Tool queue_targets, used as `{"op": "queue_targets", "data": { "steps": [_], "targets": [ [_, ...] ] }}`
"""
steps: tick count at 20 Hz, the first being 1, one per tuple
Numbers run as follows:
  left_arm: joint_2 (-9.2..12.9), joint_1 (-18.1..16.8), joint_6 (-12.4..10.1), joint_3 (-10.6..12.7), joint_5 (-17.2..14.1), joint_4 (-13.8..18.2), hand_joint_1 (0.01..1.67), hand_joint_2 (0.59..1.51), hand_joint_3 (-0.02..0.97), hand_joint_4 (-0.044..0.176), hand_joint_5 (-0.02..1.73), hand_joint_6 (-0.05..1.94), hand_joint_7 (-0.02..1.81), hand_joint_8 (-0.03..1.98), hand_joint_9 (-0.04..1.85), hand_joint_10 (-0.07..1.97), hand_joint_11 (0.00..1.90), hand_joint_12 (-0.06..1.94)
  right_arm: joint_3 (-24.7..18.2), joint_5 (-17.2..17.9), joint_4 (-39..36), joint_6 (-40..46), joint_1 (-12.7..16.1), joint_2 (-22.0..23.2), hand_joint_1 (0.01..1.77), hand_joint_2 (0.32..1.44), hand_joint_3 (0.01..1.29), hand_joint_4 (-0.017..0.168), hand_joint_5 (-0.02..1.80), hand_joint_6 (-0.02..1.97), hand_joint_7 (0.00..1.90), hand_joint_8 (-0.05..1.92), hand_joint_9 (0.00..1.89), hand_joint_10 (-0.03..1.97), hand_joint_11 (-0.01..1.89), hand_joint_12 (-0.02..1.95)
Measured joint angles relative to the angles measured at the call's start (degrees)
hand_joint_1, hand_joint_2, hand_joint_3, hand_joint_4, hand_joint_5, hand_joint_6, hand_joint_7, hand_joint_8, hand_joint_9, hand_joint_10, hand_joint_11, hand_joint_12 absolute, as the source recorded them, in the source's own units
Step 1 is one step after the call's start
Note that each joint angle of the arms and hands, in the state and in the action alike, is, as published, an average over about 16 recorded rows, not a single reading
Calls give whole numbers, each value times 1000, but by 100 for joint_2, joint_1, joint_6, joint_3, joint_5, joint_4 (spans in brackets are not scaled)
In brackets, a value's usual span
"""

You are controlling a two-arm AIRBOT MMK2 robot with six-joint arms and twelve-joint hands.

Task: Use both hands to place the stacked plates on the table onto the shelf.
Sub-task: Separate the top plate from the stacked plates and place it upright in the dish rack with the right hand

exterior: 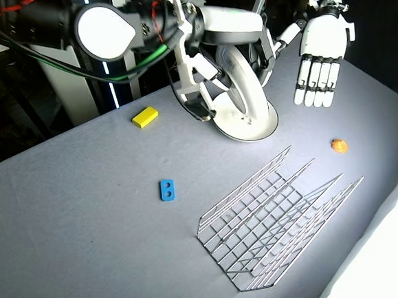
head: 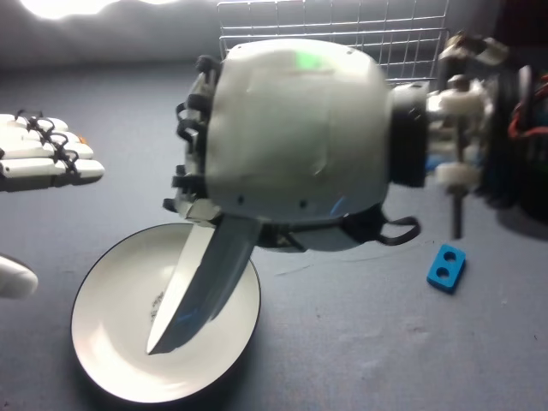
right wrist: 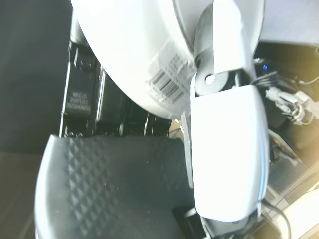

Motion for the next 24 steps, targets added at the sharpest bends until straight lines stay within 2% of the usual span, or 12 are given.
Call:
{"op": "queue_targets", "data": {
  "steps": [5, 11, 17, 24],
  "targets": [
    [17, 91, 0, 101, -391, -61, 18, 1077, 12, -1, 20, 4, 20, -6, 19, 6, 15, -4, 64, 307, -1038, 1712, 294, 382, 1212, 951, 14, 21, 1063, 847, 1188, 663, 1358, -2, 934, 1011],
    [5, 172, 4, 256, -1035, 224, 18, 1081, 12, -1, 19, 3, 21, -6, 22, 6, 15, -6, 523, 760, -2585, 4228, 653, 631, 1213, 951, 14, 22, 1045, 871, 1172, 683, 1352, -2, 934, 1011],
    [-53, -18, 21, 436, -1599, 848, 17, 1083, 12, -1, 21, 3, 20, -6, 22, 6, 15, -5, 1085, 840, -3420, 6095, 980, 606, 1215, 950, 14, 21, 1033, 884, 1154, 714, 1347, -2, 930, 1011],
    [-205, -570, 54, 717, -2275, 1975, 17, 1082, 12, -1, 21, 3, 20, -6, 22, 6, 15, -5, 1575, 306, -3730, 7279, 1284, 488, 1221, 951, 13, 23, 1033, 878, 1143, 730, 1353, -2, 927, 1021]
  ]
}}
